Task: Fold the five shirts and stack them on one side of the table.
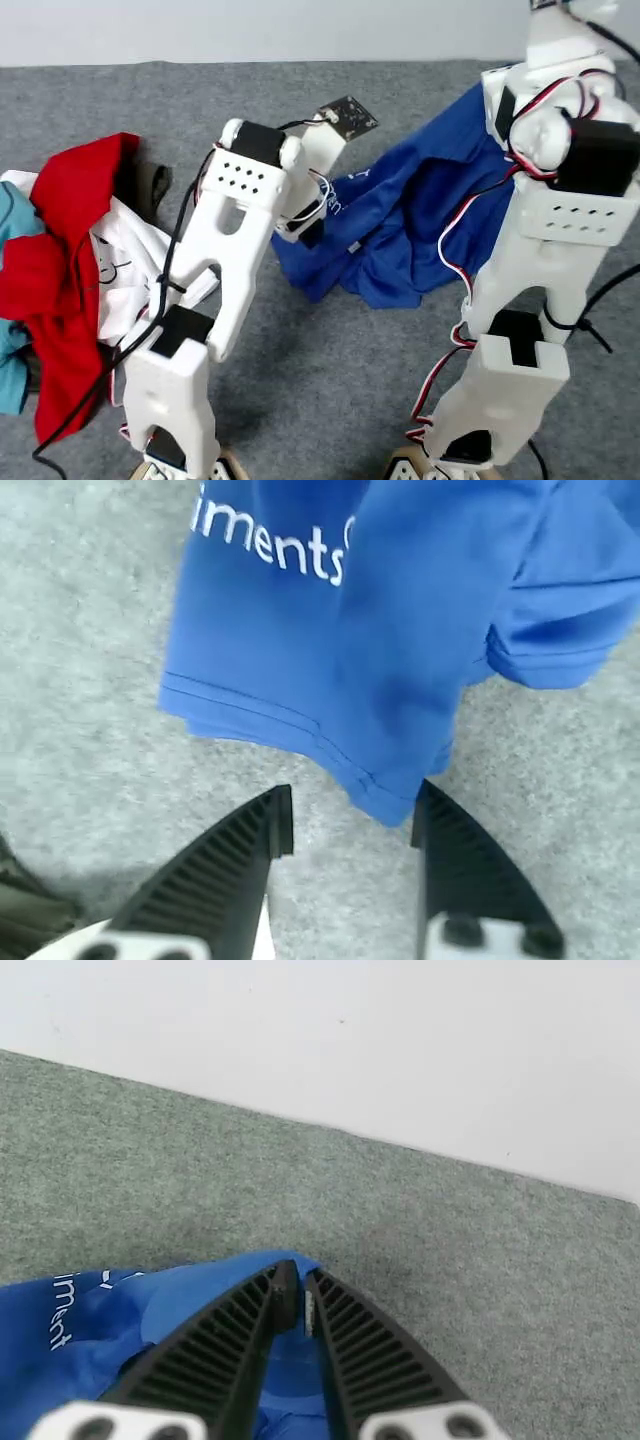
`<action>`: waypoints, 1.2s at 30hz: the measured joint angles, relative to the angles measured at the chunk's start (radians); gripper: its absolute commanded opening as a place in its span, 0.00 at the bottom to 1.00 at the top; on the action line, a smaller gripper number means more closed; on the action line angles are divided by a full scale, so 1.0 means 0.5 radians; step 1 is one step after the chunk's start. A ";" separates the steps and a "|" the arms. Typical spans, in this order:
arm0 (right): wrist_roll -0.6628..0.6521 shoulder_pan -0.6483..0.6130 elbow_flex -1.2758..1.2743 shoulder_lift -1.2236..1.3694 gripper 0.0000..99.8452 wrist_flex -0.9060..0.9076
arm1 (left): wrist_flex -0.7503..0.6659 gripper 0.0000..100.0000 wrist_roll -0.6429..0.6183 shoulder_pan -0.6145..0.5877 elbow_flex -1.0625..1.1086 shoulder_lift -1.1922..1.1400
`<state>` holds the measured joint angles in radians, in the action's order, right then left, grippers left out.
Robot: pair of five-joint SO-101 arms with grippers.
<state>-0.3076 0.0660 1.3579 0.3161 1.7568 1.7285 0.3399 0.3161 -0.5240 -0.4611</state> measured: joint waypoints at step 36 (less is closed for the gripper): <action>0.000 0.000 0.000 0.000 0.01 0.000 | 0.000 0.15 0.009 0.230 0.101 -0.460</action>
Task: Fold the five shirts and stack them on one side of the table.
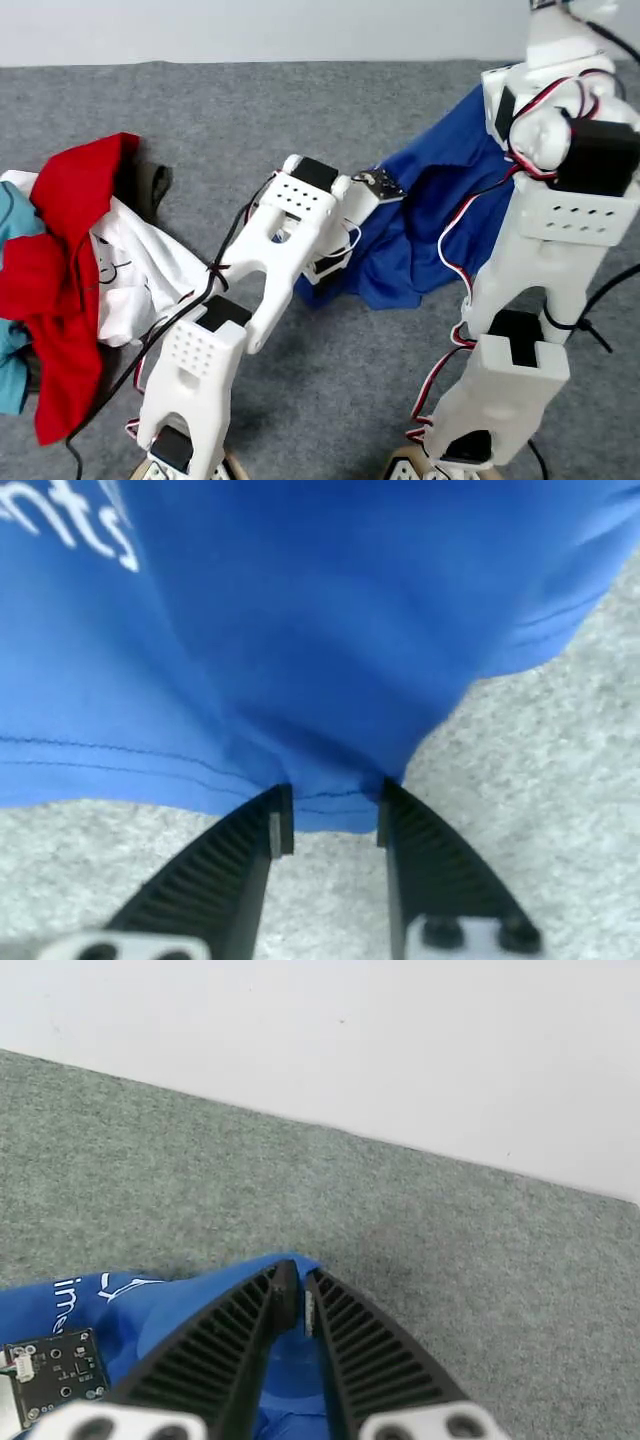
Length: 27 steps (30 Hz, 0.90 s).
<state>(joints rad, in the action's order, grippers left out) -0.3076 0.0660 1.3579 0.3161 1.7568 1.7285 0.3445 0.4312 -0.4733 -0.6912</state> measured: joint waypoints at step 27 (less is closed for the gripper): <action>0.000 0.000 -0.181 0.000 0.01 0.000 | -0.132 0.15 -0.028 -0.052 0.150 0.046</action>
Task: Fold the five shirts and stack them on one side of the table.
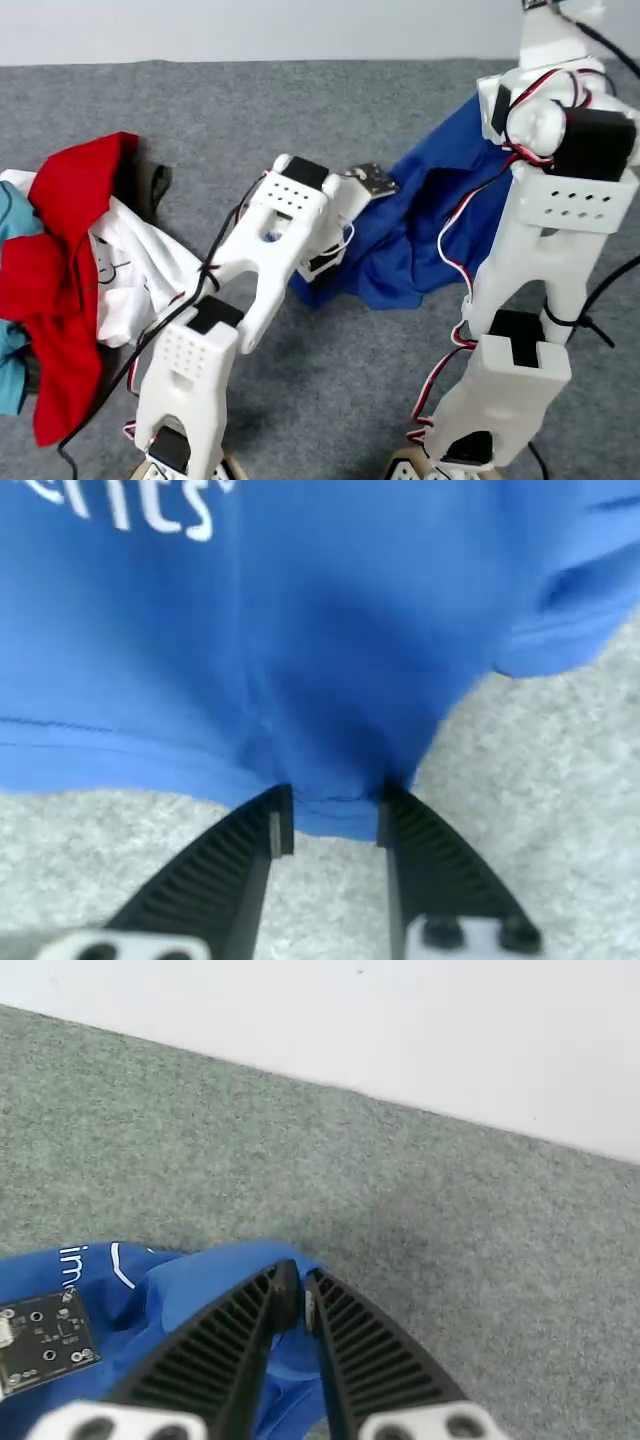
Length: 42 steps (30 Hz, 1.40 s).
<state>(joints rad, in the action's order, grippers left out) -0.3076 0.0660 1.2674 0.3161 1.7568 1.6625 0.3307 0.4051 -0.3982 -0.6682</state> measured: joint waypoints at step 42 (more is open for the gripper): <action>-0.018 0.399 0.003 -0.914 0.01 0.000 | -0.104 0.00 -0.209 -0.598 -0.555 2.004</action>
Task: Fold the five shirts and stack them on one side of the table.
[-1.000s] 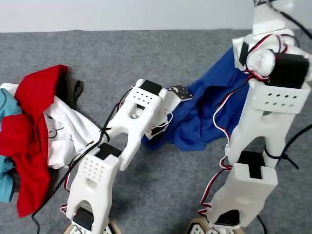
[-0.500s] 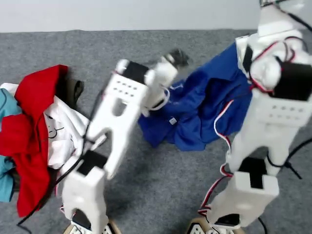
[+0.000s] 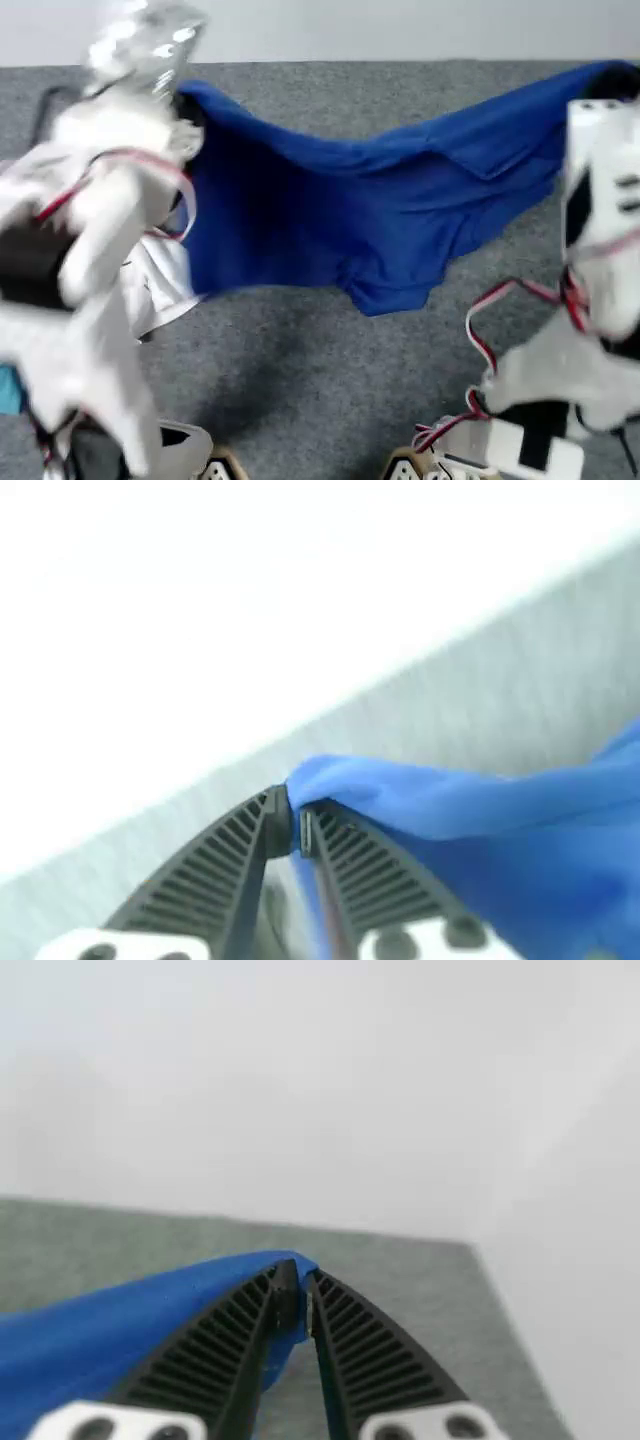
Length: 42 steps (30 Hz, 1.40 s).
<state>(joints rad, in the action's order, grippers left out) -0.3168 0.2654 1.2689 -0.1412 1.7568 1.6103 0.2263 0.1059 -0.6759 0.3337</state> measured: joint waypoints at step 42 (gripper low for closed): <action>-0.494 0.500 0.031 -0.884 0.01 -0.411 | 0.249 0.00 0.568 -0.006 1.028 1.611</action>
<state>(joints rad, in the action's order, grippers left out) -0.5639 0.5155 1.2843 -0.5831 1.5512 1.7346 0.5102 0.1028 -0.1619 1.1393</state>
